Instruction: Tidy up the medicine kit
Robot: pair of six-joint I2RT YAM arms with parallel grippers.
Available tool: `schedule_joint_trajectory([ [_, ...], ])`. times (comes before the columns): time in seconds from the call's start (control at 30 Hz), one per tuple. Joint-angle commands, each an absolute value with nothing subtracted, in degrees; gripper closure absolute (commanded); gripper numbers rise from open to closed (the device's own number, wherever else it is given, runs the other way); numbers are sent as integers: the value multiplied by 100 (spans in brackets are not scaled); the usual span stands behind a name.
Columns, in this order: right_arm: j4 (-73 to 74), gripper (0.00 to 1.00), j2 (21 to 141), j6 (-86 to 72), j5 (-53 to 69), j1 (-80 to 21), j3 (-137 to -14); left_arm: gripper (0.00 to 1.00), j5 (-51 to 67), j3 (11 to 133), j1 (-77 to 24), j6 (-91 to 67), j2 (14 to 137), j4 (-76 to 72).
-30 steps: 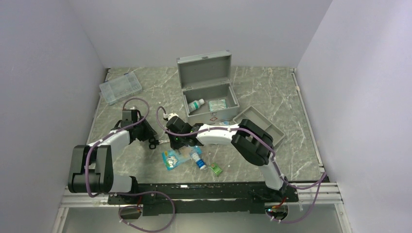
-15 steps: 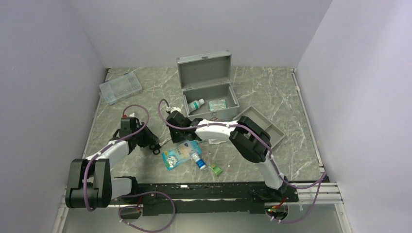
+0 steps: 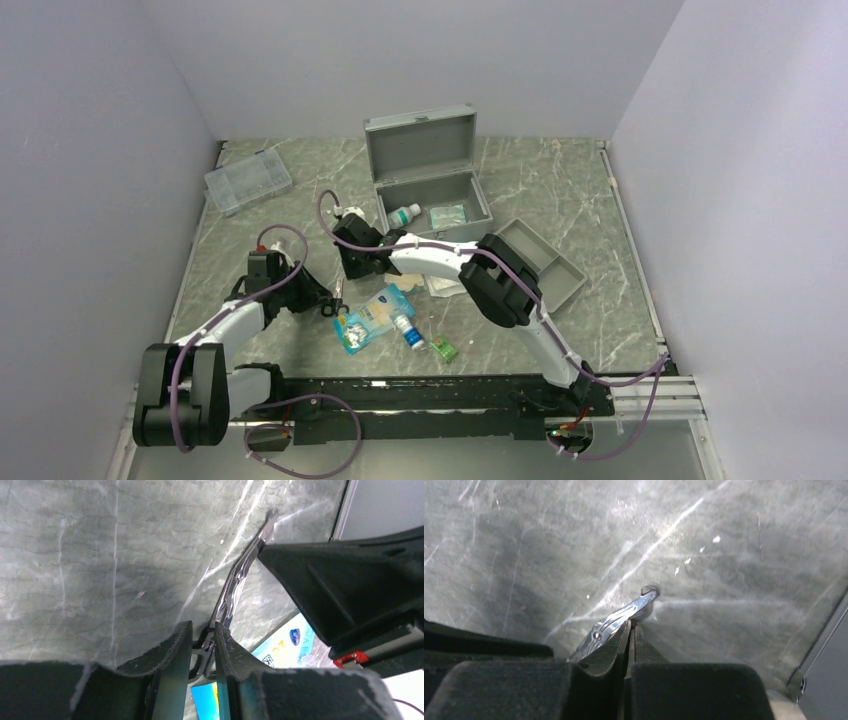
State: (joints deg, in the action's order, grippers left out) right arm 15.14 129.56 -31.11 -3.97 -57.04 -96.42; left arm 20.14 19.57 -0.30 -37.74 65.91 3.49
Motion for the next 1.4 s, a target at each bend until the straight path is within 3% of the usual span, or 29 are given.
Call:
schedule_joint_trajectory([
  [0.0,1956,100,13336,-2965,-414,-5626,-10183,70,2033,1981,-18,-3703,6480,681],
  [0.17,2170,100,13515,-2886,-432,-5537,-10572,63,1753,2303,-18,-3735,6304,1086],
  [0.3,2078,100,13359,-2789,-458,-5451,-10391,54,1515,2706,-18,-3762,6026,1477],
  [0.47,2020,100,13052,-2586,-549,-5381,-10183,49,1416,2943,-18,-3764,5714,1880],
  [0.67,1734,86,12206,-2257,-887,-5378,-9552,48,1479,2830,-41,-3637,5686,2298],
  [0.9,1420,75,11088,-2056,-1223,-5387,-8425,34,1216,2921,-466,-3517,5651,2855],
  [1.37,992,73,9506,-2356,-1092,-5657,-6820,41,258,3367,-1220,-3731,6365,3438],
])
